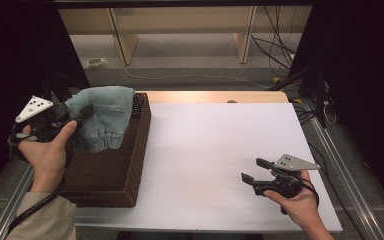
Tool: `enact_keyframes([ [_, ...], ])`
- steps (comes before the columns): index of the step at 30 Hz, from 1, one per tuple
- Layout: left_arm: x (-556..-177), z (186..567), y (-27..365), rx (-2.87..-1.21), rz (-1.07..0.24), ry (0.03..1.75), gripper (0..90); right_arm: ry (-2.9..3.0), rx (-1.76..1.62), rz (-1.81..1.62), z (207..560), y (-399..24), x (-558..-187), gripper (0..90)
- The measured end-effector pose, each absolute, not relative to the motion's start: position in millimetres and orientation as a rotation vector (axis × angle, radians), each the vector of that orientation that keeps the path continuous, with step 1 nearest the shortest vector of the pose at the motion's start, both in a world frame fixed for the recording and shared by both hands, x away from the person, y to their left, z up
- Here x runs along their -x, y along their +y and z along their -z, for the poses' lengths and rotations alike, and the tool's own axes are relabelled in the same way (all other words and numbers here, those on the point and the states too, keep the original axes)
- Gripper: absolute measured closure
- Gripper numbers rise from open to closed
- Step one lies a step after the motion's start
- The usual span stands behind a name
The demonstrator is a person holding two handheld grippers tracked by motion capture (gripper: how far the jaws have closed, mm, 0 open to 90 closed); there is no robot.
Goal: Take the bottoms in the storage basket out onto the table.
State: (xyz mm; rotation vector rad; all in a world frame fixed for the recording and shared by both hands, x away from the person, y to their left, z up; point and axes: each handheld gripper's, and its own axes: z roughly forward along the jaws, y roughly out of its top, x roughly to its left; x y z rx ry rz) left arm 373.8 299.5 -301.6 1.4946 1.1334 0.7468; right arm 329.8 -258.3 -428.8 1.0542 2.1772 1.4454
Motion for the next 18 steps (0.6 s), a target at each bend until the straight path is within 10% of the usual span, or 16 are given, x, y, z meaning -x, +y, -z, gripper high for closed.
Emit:
enact_keyframes([
  [18, -375.0, 298.9, 293.0, -1.498, -0.742, 1.116, 70.2, 2.178, -1.053, -1.444, 429.0, -258.3, -330.0, 22.5],
])
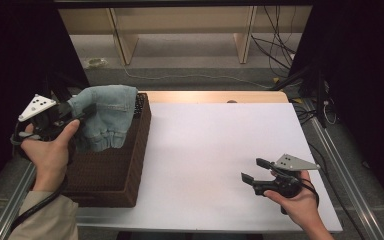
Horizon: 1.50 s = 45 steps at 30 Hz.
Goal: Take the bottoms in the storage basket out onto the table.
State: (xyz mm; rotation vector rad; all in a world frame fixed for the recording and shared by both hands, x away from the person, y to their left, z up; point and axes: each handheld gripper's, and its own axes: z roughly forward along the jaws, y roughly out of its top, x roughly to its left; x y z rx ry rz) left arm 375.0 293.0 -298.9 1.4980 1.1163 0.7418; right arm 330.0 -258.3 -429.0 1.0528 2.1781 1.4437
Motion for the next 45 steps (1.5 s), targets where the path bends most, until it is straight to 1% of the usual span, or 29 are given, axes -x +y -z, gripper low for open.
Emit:
enact_keyframes([
  [45, -374.4, 290.2, 281.2, -1.491, -0.733, 1.075, 70.2, 2.176, -1.050, -1.444, 428.6, -258.1, -329.6, 22.6],
])
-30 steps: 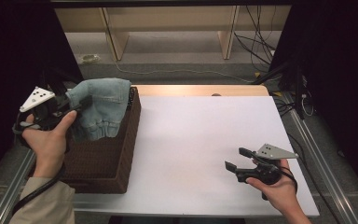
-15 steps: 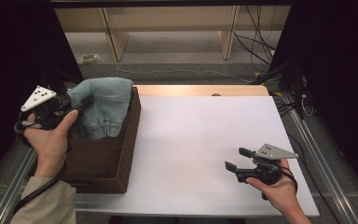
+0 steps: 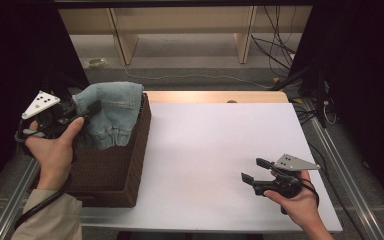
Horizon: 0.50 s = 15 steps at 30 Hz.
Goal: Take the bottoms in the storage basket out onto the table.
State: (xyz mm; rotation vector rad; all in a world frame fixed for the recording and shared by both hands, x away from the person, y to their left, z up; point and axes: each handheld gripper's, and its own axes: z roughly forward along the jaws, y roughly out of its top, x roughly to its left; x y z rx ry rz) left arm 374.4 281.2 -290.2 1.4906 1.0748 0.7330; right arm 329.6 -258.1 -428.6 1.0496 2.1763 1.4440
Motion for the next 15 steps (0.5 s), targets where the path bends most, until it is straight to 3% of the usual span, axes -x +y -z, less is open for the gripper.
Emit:
enact_keyframes([
  [15, -374.9, 287.2, 279.7, -1.481, -0.732, 1.066, 70.3, 2.177, -1.054, -1.442, 429.2, -258.6, -330.1, 22.7],
])
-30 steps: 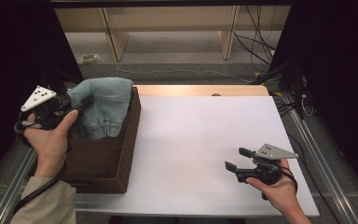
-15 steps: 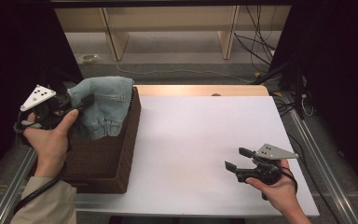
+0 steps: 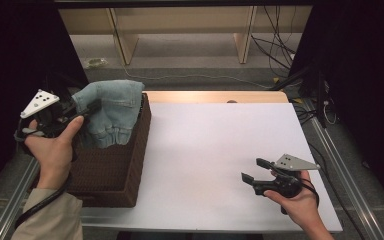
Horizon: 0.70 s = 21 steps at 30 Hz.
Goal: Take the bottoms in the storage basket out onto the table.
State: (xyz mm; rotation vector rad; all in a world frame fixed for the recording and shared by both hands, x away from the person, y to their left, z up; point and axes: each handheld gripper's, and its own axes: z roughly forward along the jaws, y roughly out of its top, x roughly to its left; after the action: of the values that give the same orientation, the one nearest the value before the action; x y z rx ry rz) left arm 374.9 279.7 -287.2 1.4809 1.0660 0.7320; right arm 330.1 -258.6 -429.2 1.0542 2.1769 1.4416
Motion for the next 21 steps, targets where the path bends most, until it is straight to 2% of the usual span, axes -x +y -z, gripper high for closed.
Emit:
enact_keyframes([
  [21, -373.5, 280.4, 273.8, -1.468, -0.722, 1.038, 70.3, 2.177, -1.053, -1.441, 429.1, -258.5, -330.0, 22.8],
])
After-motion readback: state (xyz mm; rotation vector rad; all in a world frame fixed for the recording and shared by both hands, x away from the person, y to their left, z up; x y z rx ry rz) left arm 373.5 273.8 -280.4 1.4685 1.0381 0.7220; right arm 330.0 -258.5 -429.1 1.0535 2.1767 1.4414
